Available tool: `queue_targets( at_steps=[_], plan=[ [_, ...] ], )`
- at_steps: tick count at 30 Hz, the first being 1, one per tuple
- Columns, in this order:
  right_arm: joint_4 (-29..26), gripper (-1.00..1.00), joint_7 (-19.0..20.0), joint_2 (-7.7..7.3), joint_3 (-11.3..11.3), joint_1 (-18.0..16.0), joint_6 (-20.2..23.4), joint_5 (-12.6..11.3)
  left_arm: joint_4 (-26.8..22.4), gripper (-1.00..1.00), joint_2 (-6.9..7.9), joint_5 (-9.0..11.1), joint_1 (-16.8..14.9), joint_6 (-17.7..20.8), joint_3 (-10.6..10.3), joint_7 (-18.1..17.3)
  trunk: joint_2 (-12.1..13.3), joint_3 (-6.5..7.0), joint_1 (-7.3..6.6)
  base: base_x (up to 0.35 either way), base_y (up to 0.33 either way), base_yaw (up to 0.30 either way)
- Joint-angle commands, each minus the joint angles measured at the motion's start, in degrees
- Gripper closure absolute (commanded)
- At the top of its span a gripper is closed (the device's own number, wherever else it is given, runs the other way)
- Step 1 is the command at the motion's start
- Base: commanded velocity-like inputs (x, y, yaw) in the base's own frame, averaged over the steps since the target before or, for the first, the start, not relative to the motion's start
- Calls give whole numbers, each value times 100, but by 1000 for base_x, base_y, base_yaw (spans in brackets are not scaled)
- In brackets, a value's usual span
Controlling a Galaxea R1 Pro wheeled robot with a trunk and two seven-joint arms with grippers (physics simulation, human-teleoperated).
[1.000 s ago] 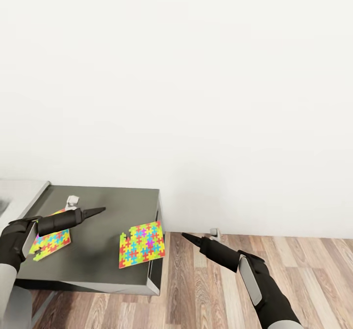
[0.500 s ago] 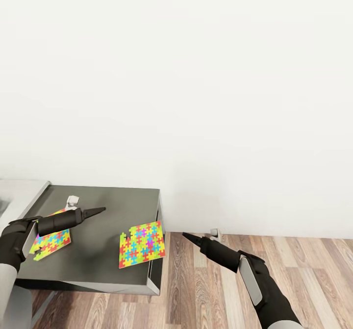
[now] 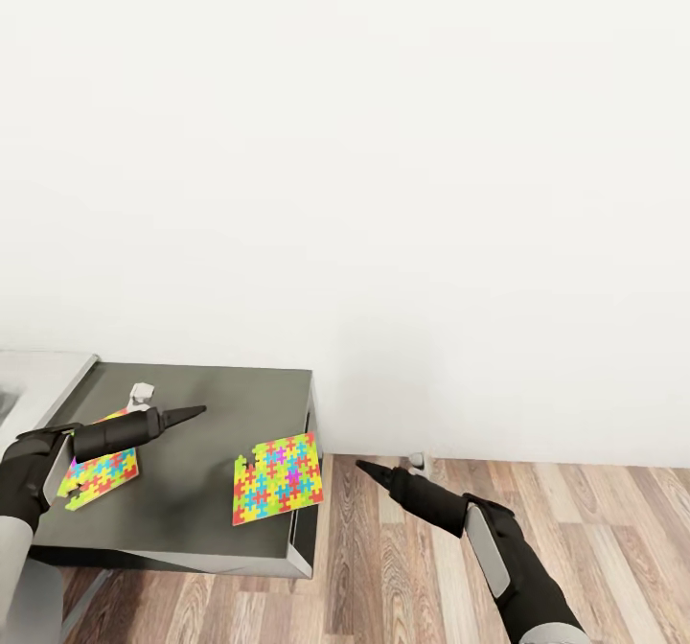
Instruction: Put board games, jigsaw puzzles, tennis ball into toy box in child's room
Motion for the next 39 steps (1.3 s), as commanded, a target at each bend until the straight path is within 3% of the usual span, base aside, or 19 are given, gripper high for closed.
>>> queue_targets(
  at_steps=[1, 11, 15, 24, 35, 39],
  plan=[
    [65, -100, 5, 6, -18, -35, 41, -14, 1, -100, 1, 9, -4, 60, 0, -17, -10, -9, 3, 0, 0, 0],
    [1400, -100, 37, -14, -46, -674, 28, -19, -22, -100, 0, 33, -4, 51, -21, -57, -10, -9, 3, 0, 0, 0],
    [1834, -100, 60, -11, -53, -879, 16, -16, -24, -100, -1, 27, -3, 51, -25, -277, -130, -63, 69, 0, 0, 0],
    [2022, -100, 60, -5, -62, -970, 28, -15, -25, -100, 6, -2, 4, 59, -10, -708, -491, -225, 266, 0, 0, 0],
    [2043, -100, 59, -3, -63, -980, 29, -15, -26, -100, 9, 2, 12, 87, -5, -783, -933, -422, 508, 0, 0, 0],
    [2044, -100, 62, -3, -63, -981, 30, -15, -26, -100, 9, 2, 13, 97, -5, -787, -933, -422, 508, 0, 0, 0]
  ],
)
